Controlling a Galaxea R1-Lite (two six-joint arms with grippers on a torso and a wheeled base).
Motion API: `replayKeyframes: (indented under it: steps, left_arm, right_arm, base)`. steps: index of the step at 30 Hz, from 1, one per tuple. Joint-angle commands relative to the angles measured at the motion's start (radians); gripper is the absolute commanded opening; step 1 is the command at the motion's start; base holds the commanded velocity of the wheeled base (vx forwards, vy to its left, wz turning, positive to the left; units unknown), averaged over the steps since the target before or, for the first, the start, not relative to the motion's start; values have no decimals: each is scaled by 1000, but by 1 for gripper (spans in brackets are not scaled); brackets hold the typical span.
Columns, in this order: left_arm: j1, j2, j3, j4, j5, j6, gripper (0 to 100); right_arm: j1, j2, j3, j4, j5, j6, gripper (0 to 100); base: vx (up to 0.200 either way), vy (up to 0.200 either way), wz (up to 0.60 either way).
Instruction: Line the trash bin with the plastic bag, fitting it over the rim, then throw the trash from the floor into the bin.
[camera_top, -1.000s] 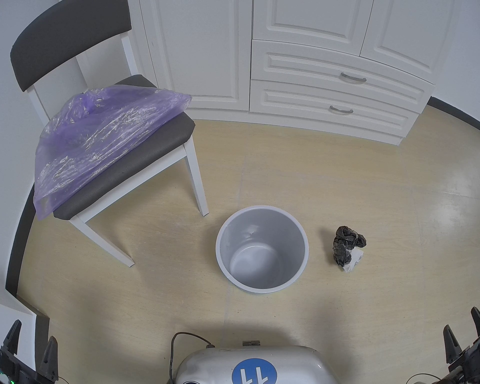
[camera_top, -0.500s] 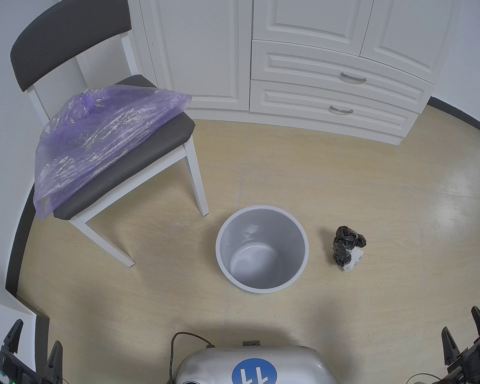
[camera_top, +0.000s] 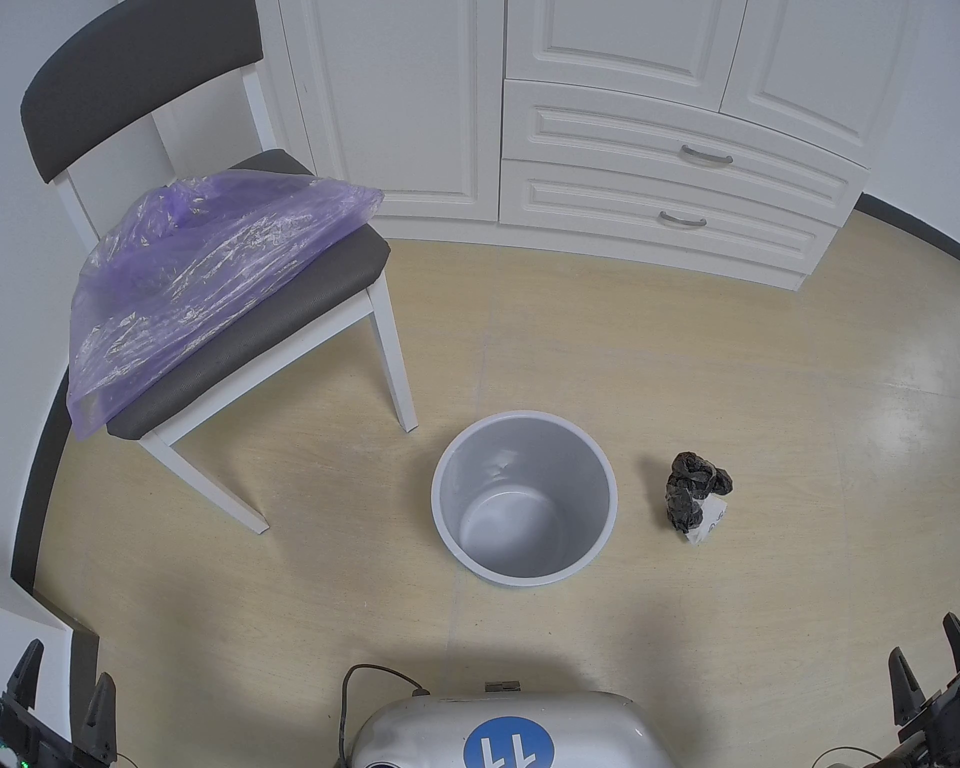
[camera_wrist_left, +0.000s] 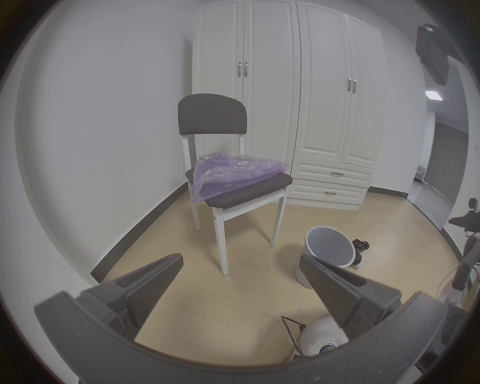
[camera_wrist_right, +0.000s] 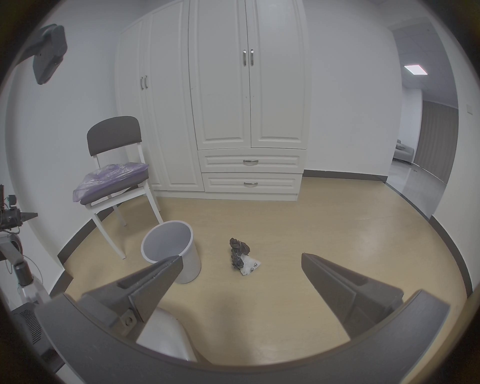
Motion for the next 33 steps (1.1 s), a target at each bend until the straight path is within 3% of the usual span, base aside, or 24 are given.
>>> replayKeyframes:
  steps: [1, 5, 6, 9, 13, 14, 16, 20, 26, 30, 33]
  left_arm:
    - [-1, -16, 17, -3, 5, 0, 100]
    - [-1, -16, 17, -9, -16, 66, 100]
    - [0, -16, 17, -16, -42, 100, 100]
    - [0, -16, 17, -18, -45, 88, 100]
    - [0, -16, 14, -58, -48, -6, 100]
    - [0, -16, 11, -127, -48, -100, 100]
    - [0, -16, 13, -184, -51, -115, 100]
    - [-1, -16, 16, -187, -56, -14, 100]
    - [-4, -1, -32, -141, -58, 111, 100]
    - [-12, 24, -79, -95, -58, 127, 100]
    - [-46, 148, -221, -6, -53, 129, 100]
  right_arm:
    - [0, -16, 18, -1, -3, 0, 100]
    - [-2, -16, 18, -6, 3, -59, 100]
    - [-2, -16, 18, -6, 32, -94, 100]
    - [-2, -16, 18, -7, 37, -89, 100]
    - [-2, -16, 10, -33, 35, -57, 100]
    - [0, -16, -21, -102, 29, 18, 100]
    - [0, -16, -47, -138, 26, 104, 100]
    - [0, -16, -21, -131, 25, 43, 100]
    - [1, 5, -85, -127, 38, 35, 100]
    - [0, 57, -122, -128, 38, 35, 100]
    - [-2, 229, -239, -141, 31, 43, 100]
  base:
    - [0, 0, 0]
    - [0, 0, 0]
    - [0, 0, 0]
    - [0, 0, 0]
    - [0, 0, 0]
    - [0, 0, 0]
    - [0, 0, 0]
    - [0, 0, 0]
    - [0, 0, 0]
    - [0, 0, 0]
    - [0, 0, 0]
